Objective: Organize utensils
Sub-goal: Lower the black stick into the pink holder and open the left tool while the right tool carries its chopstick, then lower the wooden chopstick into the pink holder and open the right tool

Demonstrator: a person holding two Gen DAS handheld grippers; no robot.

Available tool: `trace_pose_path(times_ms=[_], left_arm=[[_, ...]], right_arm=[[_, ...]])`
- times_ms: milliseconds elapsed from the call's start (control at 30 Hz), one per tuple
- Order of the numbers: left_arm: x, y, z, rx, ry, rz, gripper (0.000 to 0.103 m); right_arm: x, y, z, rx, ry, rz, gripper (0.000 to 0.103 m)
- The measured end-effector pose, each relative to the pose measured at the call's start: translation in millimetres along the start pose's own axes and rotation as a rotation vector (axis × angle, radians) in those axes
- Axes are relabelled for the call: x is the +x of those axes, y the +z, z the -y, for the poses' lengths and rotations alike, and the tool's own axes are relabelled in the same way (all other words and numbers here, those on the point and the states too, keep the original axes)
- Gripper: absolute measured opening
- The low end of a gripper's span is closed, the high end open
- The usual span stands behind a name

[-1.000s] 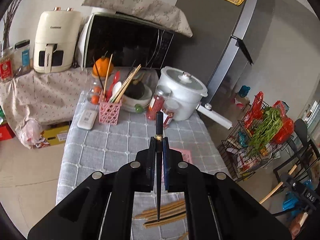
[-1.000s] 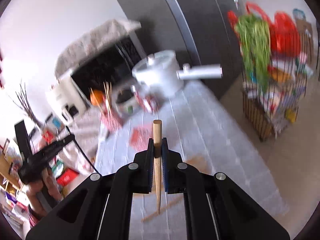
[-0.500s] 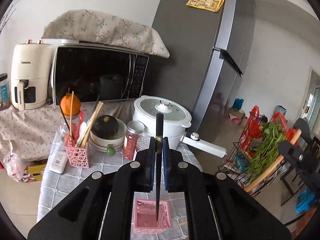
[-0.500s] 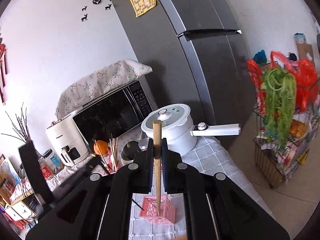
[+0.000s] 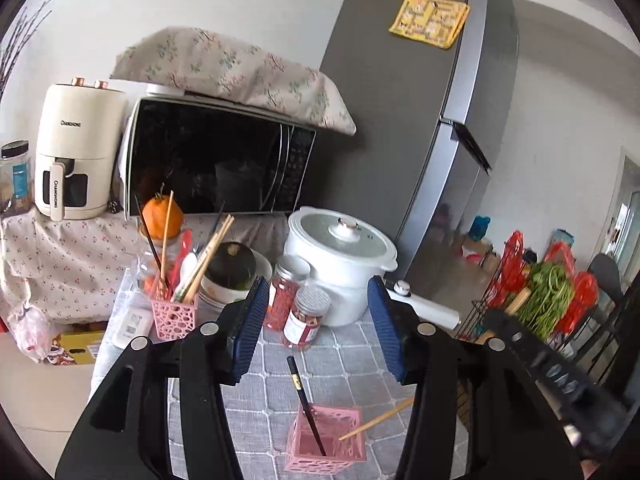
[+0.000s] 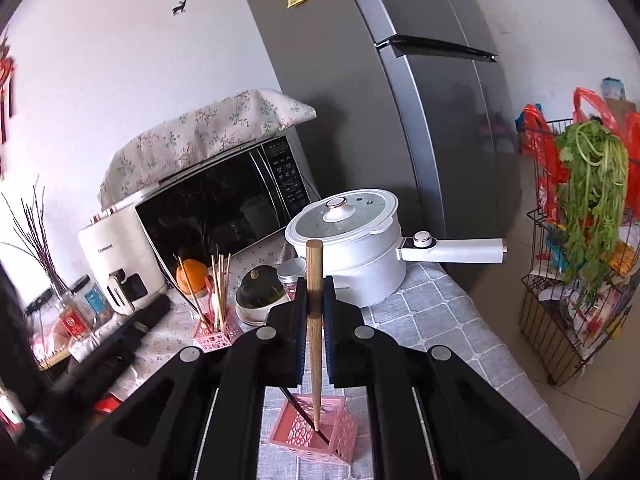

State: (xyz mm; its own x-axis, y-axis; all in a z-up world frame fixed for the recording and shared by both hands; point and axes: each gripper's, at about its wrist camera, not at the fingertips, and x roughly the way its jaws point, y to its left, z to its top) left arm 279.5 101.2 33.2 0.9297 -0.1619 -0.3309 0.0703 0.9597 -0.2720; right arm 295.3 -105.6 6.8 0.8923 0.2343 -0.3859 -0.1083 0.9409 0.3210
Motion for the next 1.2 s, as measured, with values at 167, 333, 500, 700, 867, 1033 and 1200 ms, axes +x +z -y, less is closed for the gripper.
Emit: trace_pose_path(times_ms=[167,333,500,700,867,1033,1200], left_arm=[[-9,4,0,0.021,0.027,0.024,0.056],[-9,2,1,0.042,0.046,-0.004,0.057],[-11,-6,8,0.065,0.042,-0.049,0.069],[-16,-23,26,0.1,0.024,-0.097,0.086],[-19,-41,31,0.073,0.028,-0.144,0.096],[-11,-69,36,0.102,0.018,-0.277,0.096],[-8,-94,42,0.157,0.013,-0.357,0.096]], right_arm=[[15,-8,-7,-0.011,0.001,-0.03,0.015],[12,-13,-3,-0.003,-0.035,-0.057,0.05],[-10,-22,6,-0.038,-0.133,-0.045,0.073],[-36,-40,28,-0.057,-0.234,-0.061,0.092],[-55,-54,43,-0.096,-0.313,-0.083,0.096],[-76,-67,57,-0.093,-0.342,-0.116,0.096],[-92,-85,67,-0.12,-0.379,-0.147,0.096]])
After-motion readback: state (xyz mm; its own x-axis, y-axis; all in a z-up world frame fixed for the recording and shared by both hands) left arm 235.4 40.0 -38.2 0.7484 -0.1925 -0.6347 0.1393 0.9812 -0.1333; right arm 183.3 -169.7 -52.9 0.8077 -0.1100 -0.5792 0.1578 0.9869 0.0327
